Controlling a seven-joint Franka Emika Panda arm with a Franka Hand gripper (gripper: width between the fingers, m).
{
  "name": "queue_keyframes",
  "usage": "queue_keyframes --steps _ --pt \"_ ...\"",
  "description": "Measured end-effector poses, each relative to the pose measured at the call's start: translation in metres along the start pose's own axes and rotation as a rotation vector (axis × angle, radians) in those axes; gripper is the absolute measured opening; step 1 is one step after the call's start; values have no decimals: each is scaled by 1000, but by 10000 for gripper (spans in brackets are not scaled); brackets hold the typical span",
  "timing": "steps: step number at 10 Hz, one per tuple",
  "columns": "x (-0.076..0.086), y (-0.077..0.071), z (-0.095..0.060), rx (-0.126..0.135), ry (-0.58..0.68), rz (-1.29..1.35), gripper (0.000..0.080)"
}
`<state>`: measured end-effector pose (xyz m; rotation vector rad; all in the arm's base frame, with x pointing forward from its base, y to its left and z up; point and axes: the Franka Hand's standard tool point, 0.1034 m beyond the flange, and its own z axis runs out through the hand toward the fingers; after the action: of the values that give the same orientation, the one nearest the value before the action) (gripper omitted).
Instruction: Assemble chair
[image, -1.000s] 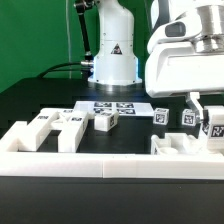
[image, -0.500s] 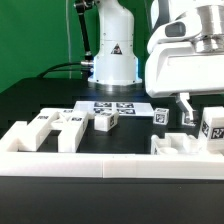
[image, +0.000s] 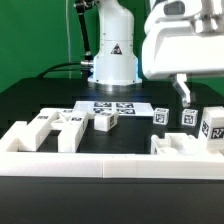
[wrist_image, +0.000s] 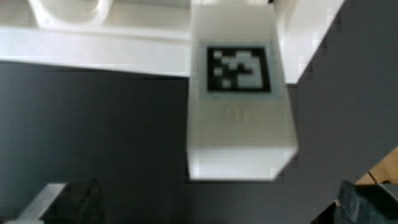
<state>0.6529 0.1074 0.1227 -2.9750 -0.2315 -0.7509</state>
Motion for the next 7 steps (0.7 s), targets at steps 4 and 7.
queue_keyframes --steps 4,7 --pt "-3 6 6 2 -72 -7 649" --pt "2 6 15 21 -205 -2 649"
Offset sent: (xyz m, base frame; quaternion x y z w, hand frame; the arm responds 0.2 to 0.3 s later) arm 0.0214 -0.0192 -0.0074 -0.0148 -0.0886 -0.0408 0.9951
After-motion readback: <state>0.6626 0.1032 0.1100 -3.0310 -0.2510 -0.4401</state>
